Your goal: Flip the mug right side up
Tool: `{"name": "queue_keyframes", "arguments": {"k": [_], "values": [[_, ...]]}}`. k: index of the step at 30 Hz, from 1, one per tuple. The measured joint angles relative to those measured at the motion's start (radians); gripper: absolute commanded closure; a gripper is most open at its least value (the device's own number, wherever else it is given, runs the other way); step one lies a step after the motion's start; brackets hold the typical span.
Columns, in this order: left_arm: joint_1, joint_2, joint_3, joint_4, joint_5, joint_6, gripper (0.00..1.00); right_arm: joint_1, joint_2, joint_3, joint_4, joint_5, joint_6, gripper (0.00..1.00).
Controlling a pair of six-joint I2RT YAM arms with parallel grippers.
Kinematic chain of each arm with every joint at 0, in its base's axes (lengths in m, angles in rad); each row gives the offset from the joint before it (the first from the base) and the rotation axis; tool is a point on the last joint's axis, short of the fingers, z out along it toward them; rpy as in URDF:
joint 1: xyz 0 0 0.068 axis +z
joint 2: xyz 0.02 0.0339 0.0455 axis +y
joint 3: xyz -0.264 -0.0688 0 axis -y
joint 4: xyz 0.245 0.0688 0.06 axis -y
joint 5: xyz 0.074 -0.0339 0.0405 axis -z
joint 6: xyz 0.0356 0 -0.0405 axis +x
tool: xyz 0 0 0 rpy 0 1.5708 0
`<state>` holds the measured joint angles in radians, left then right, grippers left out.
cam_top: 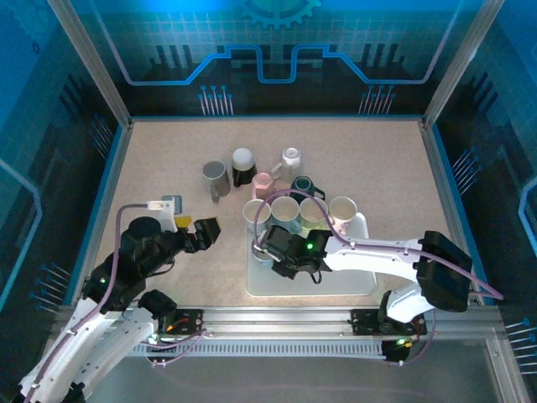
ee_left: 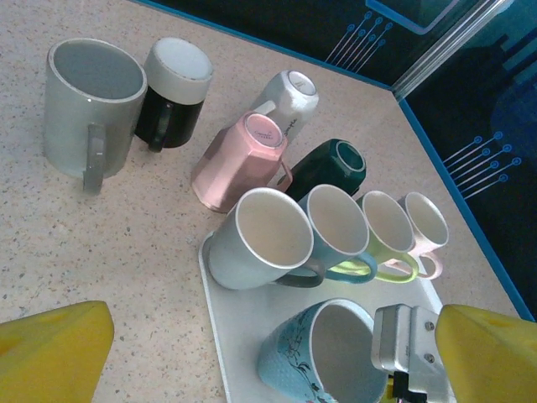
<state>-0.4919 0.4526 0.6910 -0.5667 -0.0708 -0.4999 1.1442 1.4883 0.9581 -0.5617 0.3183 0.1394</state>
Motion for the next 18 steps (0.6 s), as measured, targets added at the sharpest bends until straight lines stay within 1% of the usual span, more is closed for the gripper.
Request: {"name": "queue_keyframes", "arguments": {"k": [11, 18], "values": [[0.000, 0.002, -0.025, 0.003, 0.005, -0.022, 0.01, -0.033, 0.071, 0.060, 0.017, -0.015, 0.002, 1.00], [0.000, 0.003, -0.026, 0.003, 0.008, -0.024, 0.01, -0.047, 0.077, 0.071, 0.016, -0.043, 0.002, 1.00]]}}
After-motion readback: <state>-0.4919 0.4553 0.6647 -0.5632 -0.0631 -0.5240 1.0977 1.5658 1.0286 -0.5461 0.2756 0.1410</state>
